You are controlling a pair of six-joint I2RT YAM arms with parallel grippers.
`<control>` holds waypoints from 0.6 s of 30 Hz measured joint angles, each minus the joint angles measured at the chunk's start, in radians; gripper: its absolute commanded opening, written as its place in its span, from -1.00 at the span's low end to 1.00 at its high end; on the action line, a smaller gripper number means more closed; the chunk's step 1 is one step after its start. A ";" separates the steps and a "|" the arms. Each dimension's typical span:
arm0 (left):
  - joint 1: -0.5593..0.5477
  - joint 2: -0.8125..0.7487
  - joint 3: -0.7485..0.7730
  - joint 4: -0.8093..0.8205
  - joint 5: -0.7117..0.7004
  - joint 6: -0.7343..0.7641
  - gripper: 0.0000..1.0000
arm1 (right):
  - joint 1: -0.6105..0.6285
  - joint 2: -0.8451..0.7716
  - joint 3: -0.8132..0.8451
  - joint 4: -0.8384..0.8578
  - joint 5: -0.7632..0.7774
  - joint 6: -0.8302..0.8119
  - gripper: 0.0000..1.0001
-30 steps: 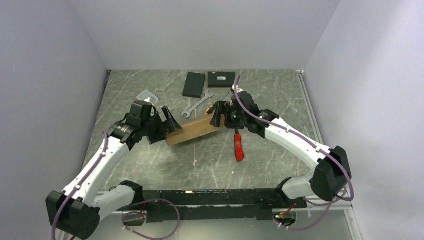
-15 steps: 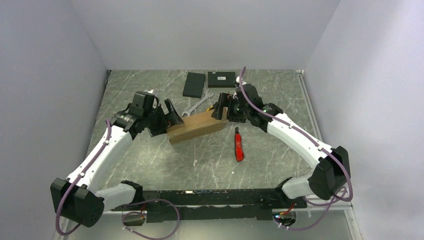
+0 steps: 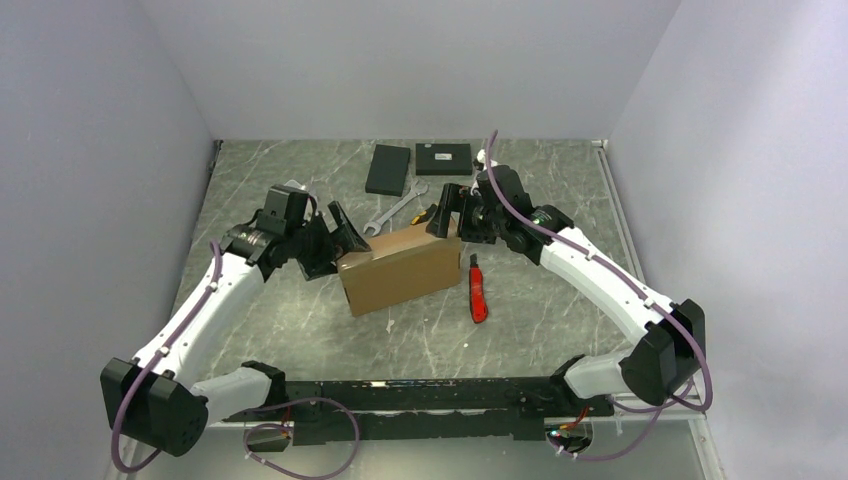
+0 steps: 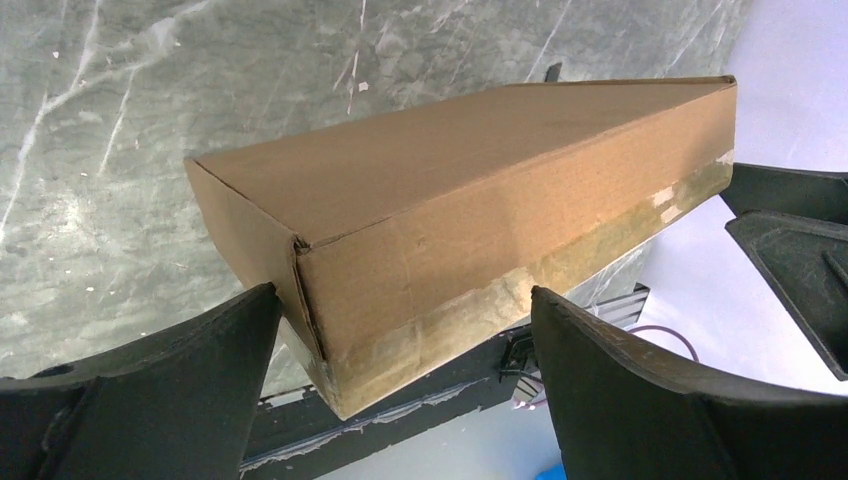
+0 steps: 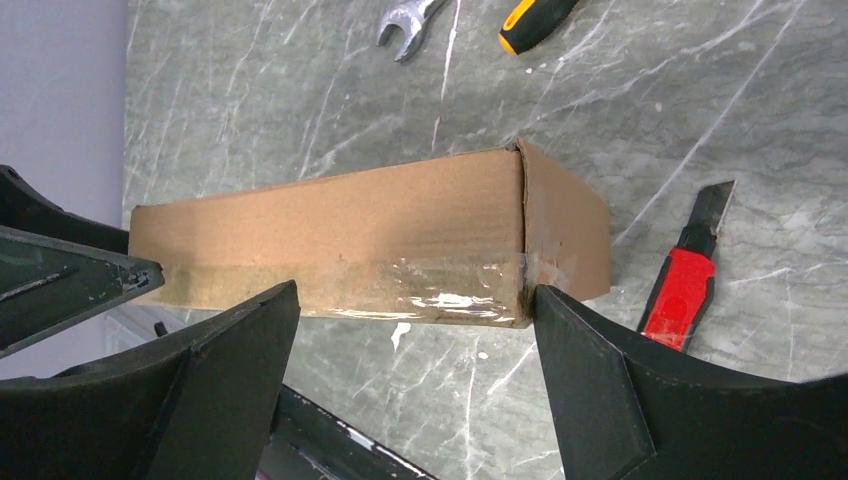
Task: Unpack the express box
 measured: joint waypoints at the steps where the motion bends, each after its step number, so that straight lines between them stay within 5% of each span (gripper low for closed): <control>1: 0.000 -0.002 -0.008 0.009 0.004 0.000 0.96 | 0.000 0.000 -0.001 0.002 0.004 -0.005 0.81; 18: 0.000 -0.082 -0.058 0.099 0.082 0.045 0.99 | 0.000 -0.114 -0.174 0.157 0.013 -0.176 0.94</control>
